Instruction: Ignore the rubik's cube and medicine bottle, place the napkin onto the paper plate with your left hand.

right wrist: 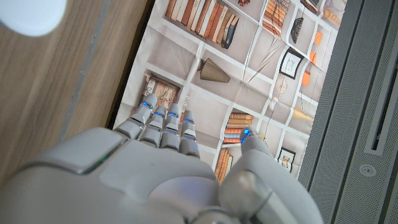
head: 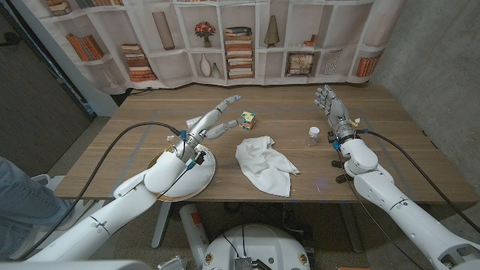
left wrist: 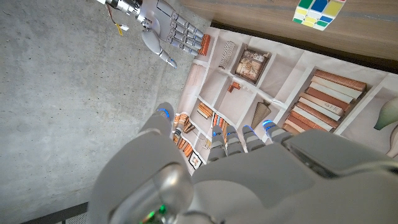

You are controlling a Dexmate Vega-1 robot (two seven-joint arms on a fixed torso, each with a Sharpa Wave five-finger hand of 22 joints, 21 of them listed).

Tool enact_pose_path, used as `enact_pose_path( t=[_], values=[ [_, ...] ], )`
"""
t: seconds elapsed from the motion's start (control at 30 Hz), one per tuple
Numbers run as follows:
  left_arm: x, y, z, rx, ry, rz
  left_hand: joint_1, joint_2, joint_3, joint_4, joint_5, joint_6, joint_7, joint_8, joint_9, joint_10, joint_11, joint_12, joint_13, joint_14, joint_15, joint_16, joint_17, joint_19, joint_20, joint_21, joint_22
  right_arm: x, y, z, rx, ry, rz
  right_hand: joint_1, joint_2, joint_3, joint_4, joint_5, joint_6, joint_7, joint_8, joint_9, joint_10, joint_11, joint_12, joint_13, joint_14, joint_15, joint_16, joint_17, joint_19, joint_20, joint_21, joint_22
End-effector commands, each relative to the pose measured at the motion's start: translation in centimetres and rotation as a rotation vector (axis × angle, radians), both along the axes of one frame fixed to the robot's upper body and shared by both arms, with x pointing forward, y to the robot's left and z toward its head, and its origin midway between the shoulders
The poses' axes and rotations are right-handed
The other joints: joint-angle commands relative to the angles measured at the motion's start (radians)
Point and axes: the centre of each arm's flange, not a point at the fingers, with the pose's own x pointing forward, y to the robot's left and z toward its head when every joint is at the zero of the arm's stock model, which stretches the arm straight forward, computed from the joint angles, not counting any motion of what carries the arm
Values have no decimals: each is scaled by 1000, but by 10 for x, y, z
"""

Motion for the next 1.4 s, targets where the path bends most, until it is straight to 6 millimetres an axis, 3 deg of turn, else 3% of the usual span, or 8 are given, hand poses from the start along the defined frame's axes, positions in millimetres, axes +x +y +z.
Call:
enact_pose_path(
  t=[0.03, 1.4],
  values=[
    [2, -5, -1, 25, 6, 11, 14, 0, 1, -6, 0, 14, 1, -2, 3, 3, -7, -2, 4, 0, 0, 2, 2, -17, 7, -3, 3, -2, -2, -2, 56, -23, -57, 9, 5, 3, -7, 0, -6, -1, -2, 6, -2, -1, 2, 2, -4, -4, -1, 4, -1, 2, -2, 6],
    [5, -16, -5, 124, 35, 31, 39, -5, 0, -17, 0, 11, -1, -10, 4, 0, -8, -7, 4, -2, 2, 1, 2, -15, 18, -6, 2, -1, -2, -1, -30, -7, 12, 9, 5, 3, -7, 0, -6, -1, -2, 6, -2, -1, 2, 2, -4, -4, -1, 4, -1, 2, -2, 6]
  ],
)
